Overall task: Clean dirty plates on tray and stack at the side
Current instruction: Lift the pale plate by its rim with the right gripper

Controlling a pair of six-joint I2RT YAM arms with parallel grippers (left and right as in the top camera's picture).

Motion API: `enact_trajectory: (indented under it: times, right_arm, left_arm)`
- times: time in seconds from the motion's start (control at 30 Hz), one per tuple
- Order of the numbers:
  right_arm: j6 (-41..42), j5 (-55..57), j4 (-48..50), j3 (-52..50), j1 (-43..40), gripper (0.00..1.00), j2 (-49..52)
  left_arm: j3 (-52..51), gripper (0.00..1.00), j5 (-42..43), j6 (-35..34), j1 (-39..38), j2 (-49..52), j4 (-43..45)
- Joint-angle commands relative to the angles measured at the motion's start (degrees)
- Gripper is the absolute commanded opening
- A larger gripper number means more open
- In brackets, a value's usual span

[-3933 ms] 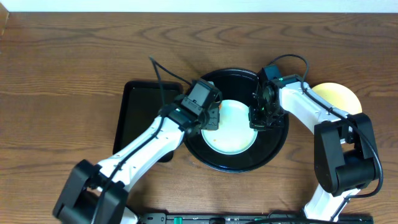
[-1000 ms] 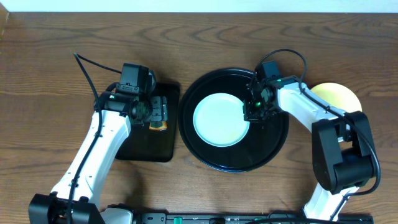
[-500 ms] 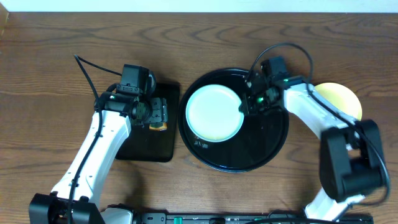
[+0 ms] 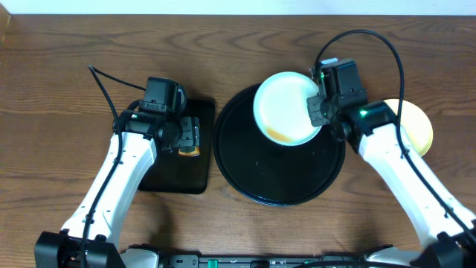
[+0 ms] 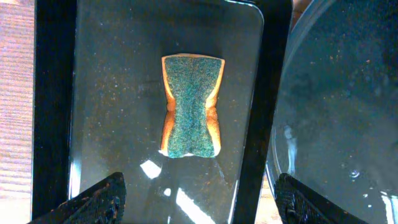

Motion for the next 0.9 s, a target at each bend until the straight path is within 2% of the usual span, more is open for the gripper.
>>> enact_trajectory:
  times: [0.0,0.1,0.2,0.23,0.33,0.47,0.87]
  right_arm:
    - [-1.64,16.26,0.07,0.07,3.8,0.01,-2.64]
    - [-3.19,21.64,0.07,0.07,7.26,0.01,-3.13]
    - [-3.3,31.1,0.44,0.07,11.58,0.01,-3.13]
    - [-4.7,38.86,1.86,0.07,14.64,0.01,-3.13]
    - [-7.58,44.35,4.76,0.07,17.33,0.01,-3.13]
    - [-10.12,46.66,8.0,0.07,19.47,0.01,-3.13]
    - [-10.12,46.77,8.66,0.07,19.39,0.01,-3.13]
  left_arm:
    - [-0.79,0.77,0.55,-0.13,-0.11,0.46,0.09]
    - [-0.79,0.77,0.55,-0.13,-0.11,0.46,0.26]
    - [-0.79,0.77,0.55,-0.13,-0.11,0.46,0.24]
    - [-0.79,0.77,0.55,-0.13,-0.11,0.46,0.28]
    - [-0.79,0.77,0.55,-0.11,-0.11,0.46,0.44]
    - [-0.79,0.77,0.55,-0.13,-0.11,0.46,0.44]
    - [-0.79,0.78,0.55,-0.13,-0.11,0.46,0.44]
